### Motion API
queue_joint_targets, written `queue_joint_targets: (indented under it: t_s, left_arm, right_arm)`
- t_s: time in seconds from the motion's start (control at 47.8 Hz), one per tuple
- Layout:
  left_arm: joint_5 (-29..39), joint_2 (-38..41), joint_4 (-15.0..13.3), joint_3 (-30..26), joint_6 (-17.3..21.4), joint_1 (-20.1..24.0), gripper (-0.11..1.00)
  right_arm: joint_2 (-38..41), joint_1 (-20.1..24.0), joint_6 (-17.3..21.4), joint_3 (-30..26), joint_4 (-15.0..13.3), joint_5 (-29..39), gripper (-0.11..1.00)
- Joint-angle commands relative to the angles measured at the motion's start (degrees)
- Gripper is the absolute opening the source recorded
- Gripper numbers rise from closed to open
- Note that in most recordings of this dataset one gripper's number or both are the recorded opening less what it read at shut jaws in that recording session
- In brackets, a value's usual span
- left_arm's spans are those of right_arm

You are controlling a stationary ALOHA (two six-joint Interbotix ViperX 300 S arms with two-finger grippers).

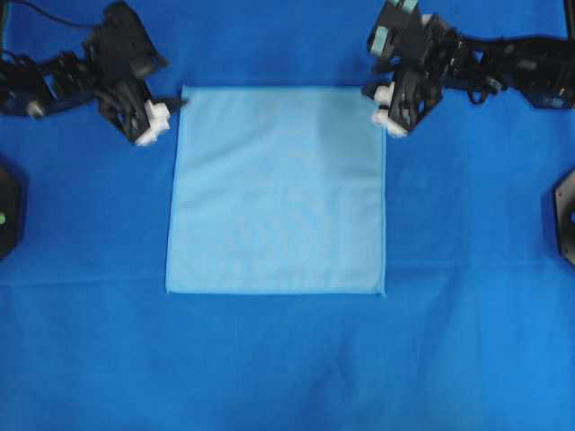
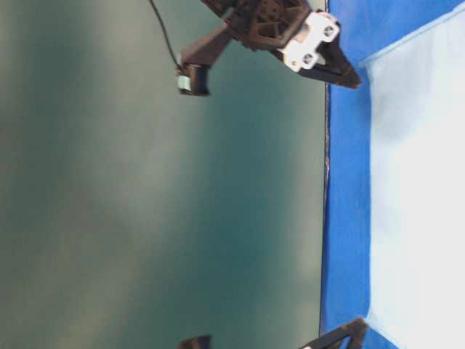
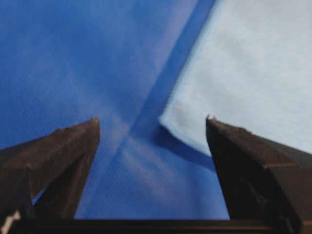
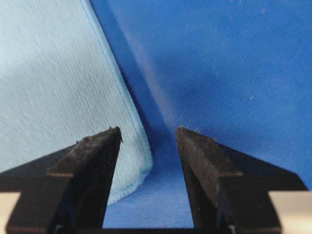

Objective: Fold the light blue towel.
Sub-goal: 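Move both grippers to the towel's top-left and top-right corners and grasp them, then pull both held top corners toward the bottom edge, folding the towel in half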

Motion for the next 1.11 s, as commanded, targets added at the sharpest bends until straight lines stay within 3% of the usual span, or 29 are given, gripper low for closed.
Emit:
queue_joint_targets:
  t_s: [0.0,0.209,0.293,0.355,0.481,0.606,1.087]
  left_arm:
    - [-1.3,2.7,0.0,-2.2,0.8,0.7,0.83]
    - [-0.9,6.2,0.0,-3.4,1.6,0.9,0.81]
    - [0.1,6.1,0.0,-3.5,1.7,0.8,0.78]
    - [1.4,6.2,0.0,-3.6,1.9,0.5,0.68]
    - [5.1,6.2,0.0,-3.7,4.9,-0.5,0.33]
    - [8.4,5.4,0.1,-3.8,5.5,-0.8,0.03]
    - [14.7,-4.2,0.0,-6.1,10.4,-0.8,0.02]
  right_arm:
    - [0.4,-1.0,-0.1,-1.1,-0.4,0.4,0.55]
    - [1.7,-1.6,-0.1,-0.8,-1.1,1.1,0.54]
    - [1.6,-1.6,-0.1,-0.7,-1.6,1.1,0.48]
    - [1.6,-1.6,-0.1,-0.9,-2.1,1.1,0.37]
    - [1.6,-1.5,-0.2,-1.0,-2.4,1.2,0.02]
    - [1.6,-1.6,-0.3,-1.1,-2.4,1.2,0.00]
    - [-4.7,-1.1,0.2,-1.1,-2.5,3.9,0.00]
